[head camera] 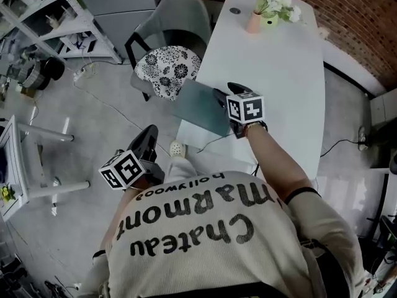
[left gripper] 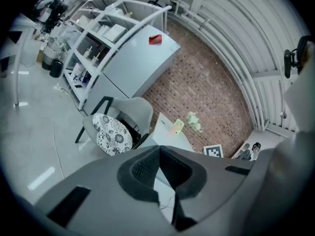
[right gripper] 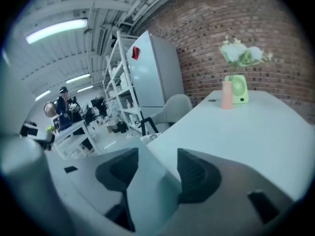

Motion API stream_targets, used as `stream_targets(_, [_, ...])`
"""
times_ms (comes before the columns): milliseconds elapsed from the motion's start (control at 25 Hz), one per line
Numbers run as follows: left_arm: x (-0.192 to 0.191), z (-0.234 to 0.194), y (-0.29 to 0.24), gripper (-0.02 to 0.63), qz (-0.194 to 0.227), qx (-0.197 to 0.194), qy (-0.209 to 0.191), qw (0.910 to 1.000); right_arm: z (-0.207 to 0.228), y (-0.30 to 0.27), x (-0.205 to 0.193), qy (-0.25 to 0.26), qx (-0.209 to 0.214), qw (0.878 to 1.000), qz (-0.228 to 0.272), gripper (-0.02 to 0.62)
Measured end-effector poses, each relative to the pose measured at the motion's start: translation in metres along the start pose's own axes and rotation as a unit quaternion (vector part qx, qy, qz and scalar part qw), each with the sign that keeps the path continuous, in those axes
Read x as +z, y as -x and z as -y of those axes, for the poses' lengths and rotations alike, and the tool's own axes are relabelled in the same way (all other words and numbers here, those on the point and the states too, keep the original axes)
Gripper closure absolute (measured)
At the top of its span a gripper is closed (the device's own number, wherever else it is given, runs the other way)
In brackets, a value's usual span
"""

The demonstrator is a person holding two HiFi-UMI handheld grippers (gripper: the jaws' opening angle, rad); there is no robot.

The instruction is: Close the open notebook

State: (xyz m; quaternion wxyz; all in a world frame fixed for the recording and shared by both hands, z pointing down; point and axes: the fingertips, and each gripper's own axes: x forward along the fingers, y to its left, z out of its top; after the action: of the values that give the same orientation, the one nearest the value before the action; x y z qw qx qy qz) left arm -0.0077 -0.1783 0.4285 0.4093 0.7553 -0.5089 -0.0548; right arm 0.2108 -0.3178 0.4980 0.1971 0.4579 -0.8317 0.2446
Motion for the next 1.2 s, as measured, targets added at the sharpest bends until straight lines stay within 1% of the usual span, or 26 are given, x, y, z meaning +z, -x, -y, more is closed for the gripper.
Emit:
stream_targets(80, [-0.011, 0.001, 0.01, 0.606, 0.004, 0.005, 0.012, 0.9999, 0.001, 0.017, -0.005, -0.058, 0.005, 0.998, 0.011, 0.345])
stream_targets(160, [-0.019, 0.004, 0.015, 0.606, 0.008, 0.01, 0.008, 0.9999, 0.001, 0.036, -0.013, -0.109, 0.016, 0.994, 0.018, 0.357])
stream_targets(200, [-0.021, 0.008, 0.015, 0.606, 0.011, 0.01, 0.003, 0.9999, 0.0, 0.045, -0.018, -0.124, 0.02, 0.992, 0.022, 0.378])
stream_targets(280, [-0.026, 0.02, 0.014, 0.606, 0.016, 0.005, -0.004, 0.9999, -0.002, 0.064, -0.028, -0.137, 0.022, 0.99, 0.024, 0.444])
stream_targets(360, [-0.028, 0.034, 0.012, 0.606, 0.022, -0.001, -0.015, 0.9997, -0.005, 0.081, -0.038, -0.144, 0.014, 0.989, 0.024, 0.512])
stream_targets(440, [-0.031, 0.048, 0.011, 0.606, 0.024, -0.009, -0.027, 0.9993, -0.009, 0.093, -0.045, -0.15, 0.01, 0.988, 0.024, 0.54])
stream_targets(520, [-0.035, 0.059, 0.013, 0.606, 0.026, -0.016, -0.034, 0.999, -0.018, 0.105, -0.046, -0.152, 0.016, 0.988, 0.033, 0.592])
stream_targets(720, [-0.054, 0.075, 0.025, 0.606, 0.033, -0.019, -0.029, 0.9989, -0.043, 0.142, -0.033, -0.156, 0.043, 0.983, 0.083, 0.592])
stream_targets(800, [-0.062, 0.078, 0.03, 0.606, 0.033, -0.016, -0.029, 0.9989, -0.049, 0.153, -0.029, -0.145, 0.045, 0.984, 0.094, 0.592])
stream_targets(880, [-0.07, 0.077, 0.037, 0.606, 0.032, -0.013, -0.028, 0.999, -0.052, 0.161, -0.028, -0.122, 0.041, 0.986, 0.102, 0.592])
stream_targets(1000, [-0.079, 0.075, 0.046, 0.606, 0.033, -0.008, -0.025, 0.9991, -0.051, 0.168, -0.032, -0.099, 0.028, 0.989, 0.105, 0.592])
stream_targets(1200, [-0.093, 0.068, 0.056, 0.606, 0.032, 0.002, -0.018, 0.9993, -0.045, 0.172, -0.048, -0.108, 0.018, 0.99, 0.093, 0.592])
